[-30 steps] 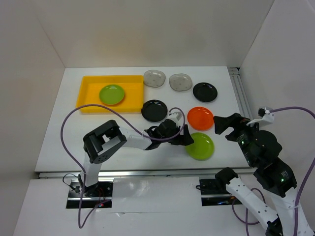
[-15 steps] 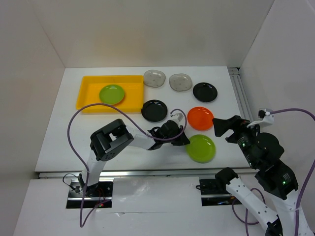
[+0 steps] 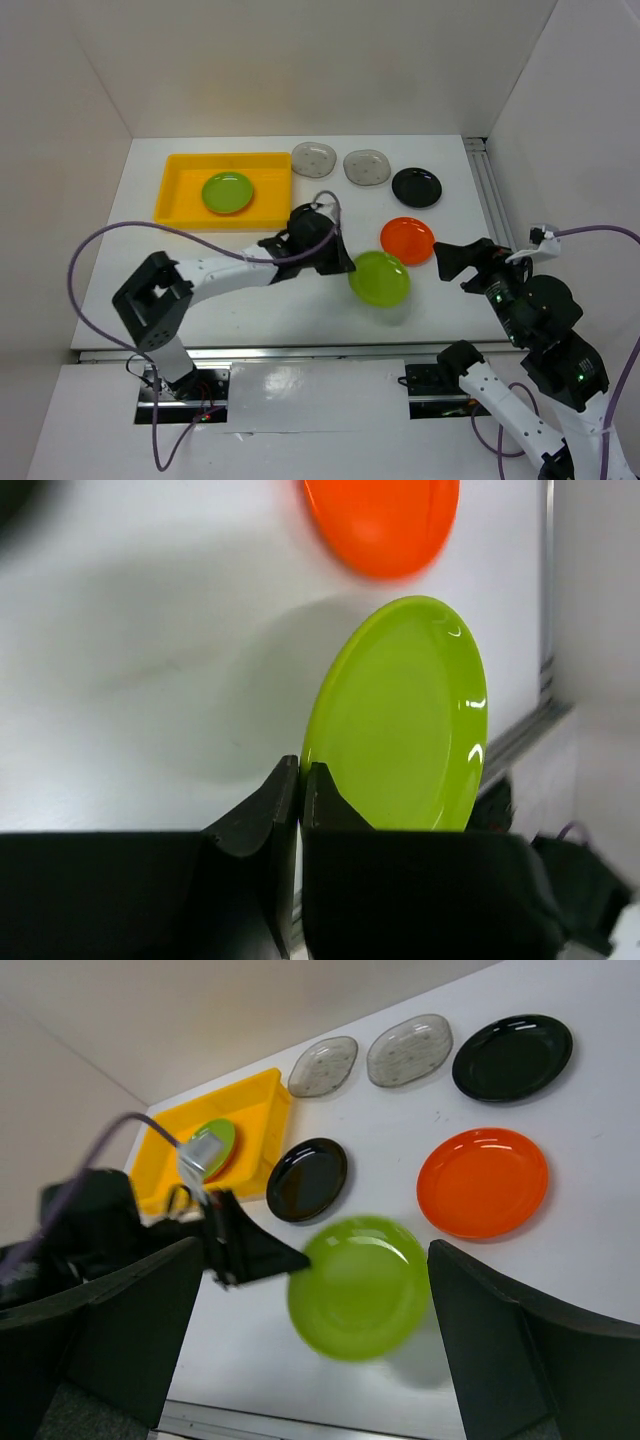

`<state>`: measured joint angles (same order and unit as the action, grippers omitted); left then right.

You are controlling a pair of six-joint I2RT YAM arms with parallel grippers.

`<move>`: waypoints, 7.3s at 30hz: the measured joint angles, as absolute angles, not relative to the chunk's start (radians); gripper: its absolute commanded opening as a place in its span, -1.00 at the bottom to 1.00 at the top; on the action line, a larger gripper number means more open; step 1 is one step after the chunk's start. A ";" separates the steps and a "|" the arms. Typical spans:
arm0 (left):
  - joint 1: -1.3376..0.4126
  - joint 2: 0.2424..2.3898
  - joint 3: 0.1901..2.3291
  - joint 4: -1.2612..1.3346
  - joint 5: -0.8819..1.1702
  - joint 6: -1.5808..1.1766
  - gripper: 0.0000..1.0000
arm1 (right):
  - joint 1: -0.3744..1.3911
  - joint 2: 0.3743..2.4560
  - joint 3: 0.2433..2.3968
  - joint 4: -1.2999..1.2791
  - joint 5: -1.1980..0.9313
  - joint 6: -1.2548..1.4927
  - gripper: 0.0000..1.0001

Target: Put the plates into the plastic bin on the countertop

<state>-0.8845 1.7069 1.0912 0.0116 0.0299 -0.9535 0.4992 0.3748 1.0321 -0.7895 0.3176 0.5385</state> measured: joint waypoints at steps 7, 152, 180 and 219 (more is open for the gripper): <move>-0.503 1.475 1.111 -0.141 -0.023 -0.943 -1.00 | 0.499 0.369 1.018 -0.780 0.297 0.542 1.00; 0.166 1.857 1.500 -0.412 0.048 -0.793 0.42 | 0.261 1.522 0.695 0.163 -0.241 0.555 0.89; -0.112 1.461 1.501 -0.570 -0.063 -0.698 0.98 | 0.347 2.033 1.032 0.404 -0.338 0.661 -1.00; -0.296 1.819 1.611 -0.539 0.682 -0.500 -1.00 | 0.396 1.415 0.791 0.349 -0.250 0.780 -0.03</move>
<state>-0.2962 1.8187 1.6108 -0.5388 0.6819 -0.4999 0.3962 1.4147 0.7910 0.3492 -0.2504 0.7795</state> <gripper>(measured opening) 0.163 0.138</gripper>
